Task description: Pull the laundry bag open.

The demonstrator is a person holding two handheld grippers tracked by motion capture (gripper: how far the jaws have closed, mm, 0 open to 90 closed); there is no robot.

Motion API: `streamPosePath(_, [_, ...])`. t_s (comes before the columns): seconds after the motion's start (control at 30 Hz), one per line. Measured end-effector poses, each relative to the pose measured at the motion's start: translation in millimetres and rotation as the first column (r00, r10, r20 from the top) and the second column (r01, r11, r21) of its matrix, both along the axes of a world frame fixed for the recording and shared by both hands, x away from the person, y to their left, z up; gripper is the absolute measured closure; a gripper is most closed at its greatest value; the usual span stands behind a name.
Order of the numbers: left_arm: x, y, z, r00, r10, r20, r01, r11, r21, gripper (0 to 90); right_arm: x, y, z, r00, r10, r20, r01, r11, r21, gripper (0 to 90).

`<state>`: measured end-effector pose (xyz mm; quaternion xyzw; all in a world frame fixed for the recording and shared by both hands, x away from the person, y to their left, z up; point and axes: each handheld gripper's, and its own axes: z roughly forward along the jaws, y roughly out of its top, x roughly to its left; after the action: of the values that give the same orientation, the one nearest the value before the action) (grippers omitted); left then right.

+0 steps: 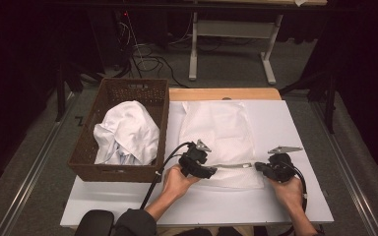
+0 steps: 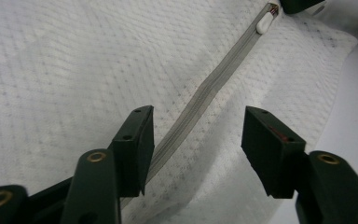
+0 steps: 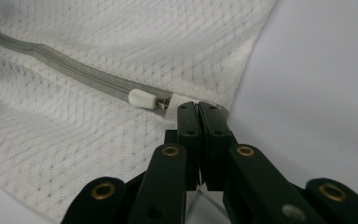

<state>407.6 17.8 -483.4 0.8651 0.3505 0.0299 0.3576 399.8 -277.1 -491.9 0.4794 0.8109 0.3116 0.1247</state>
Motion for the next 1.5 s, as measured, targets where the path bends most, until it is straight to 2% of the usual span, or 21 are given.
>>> streamPosePath(0.03, [0.8, -2.4, -0.3, 1.0000, 0.002, -0.006, -0.002, 1.0000, 0.005, 43.1, 0.3, 0.0, -0.5, 1.0000, 0.001, -0.003, -0.001, 1.000, 0.003, 88.8])
streamPosePath(0.13, [2.3, -8.5, 0.6, 0.9999, -0.002, 0.014, 0.002, 0.9998, 0.018, 45.8, 0.4, -0.2, -1.6, 1.0000, 0.005, -0.003, -0.005, 1.000, 0.007, 88.8])
streamPosePath(0.23, [4.8, -15.9, 2.4, 0.9996, -0.010, 0.026, 0.010, 0.9999, 0.005, 49.0, 0.5, -1.2, -2.7, 1.0000, 0.007, -0.002, -0.007, 1.000, 0.014, 89.0])
streamPosePath(0.33, [8.6, -24.9, 3.1, 0.9996, -0.026, 0.015, 0.026, 0.9997, 0.000, 50.1, 0.5, -1.6, -3.2, 1.0000, 0.006, -0.002, -0.006, 1.000, 0.019, 89.3])
streamPosePath(0.37, [9.9, -32.4, 3.2, 0.9992, -0.035, 0.019, 0.035, 0.9994, 0.009, 50.8, 0.2, -1.5, -3.3, 1.0000, 0.005, -0.003, -0.005, 1.000, 0.020, 89.8])
streamPosePath(0.57, [14.3, -50.1, -0.4, 0.9983, -0.056, 0.017, 0.055, 0.9979, 0.034, 53.9, 0.0, -0.4, -3.5, 0.9999, 0.011, -0.012, -0.011, 1.000, 0.023, 90.0])
streamPosePath(0.73, [15.7, -56.1, -3.3, 0.9971, -0.076, 0.006, 0.076, 0.9968, 0.022, 56.1, -0.6, 3.1, -2.9, 0.9998, 0.017, -0.008, -0.017, 1.000, -0.001, 90.0])
streamPosePath(0.87, [18.6, -58.9, -5.8, 0.9964, -0.084, -0.009, 0.085, 0.9964, 0.008, 57.6, -0.1, 2.4, -3.0, 0.9997, 0.014, -0.018, -0.014, 1.000, 0.009, 90.0])
streamPosePath(1.03, [20.1, -65.0, -8.6, 0.9969, -0.077, -0.013, 0.077, 0.9970, 0.007, 57.8, 0.8, 0.1, -2.0, 0.9997, 0.018, -0.017, -0.018, 1.000, 0.020, 88.6])
streamPosePath(1.13, [19.5, -70.6, -9.1, 0.9969, -0.077, -0.014, 0.077, 0.9970, -0.001, 57.4, 0.1, -8.9, 3.9, 0.9994, -0.022, 0.028, 0.021, 0.999, 0.046, 88.6])
streamPosePath(1.2, [18.9, -74.6, -9.2, 0.9960, -0.088, -0.012, 0.088, 0.9961, 0.000, 56.9, -0.1, -11.2, 3.8, 0.9991, -0.035, 0.026, 0.034, 0.998, 0.050, 89.2])
streamPosePath(1.3, [18.4, -81.2, -9.3, 0.9943, -0.106, -0.016, 0.106, 0.9944, 0.009, 55.6, 1.0, -7.6, 2.4, 0.9996, -0.019, 0.019, 0.018, 0.999, 0.041, 90.0])
streamPosePath(1.37, [18.6, -86.4, -9.3, 0.9941, -0.108, -0.008, 0.108, 0.9938, 0.027, 53.4, 1.8, -6.3, 0.9, 0.9999, -0.013, 0.001, 0.012, 0.999, 0.036, 90.0])
streamPosePath(1.5, [20.0, -93.0, -10.5, 0.9946, -0.104, -0.006, 0.104, 0.9943, 0.023, 53.1, 3.6, -6.2, -1.9, 0.9999, -0.004, -0.014, 0.004, 0.999, 0.040, 90.0])
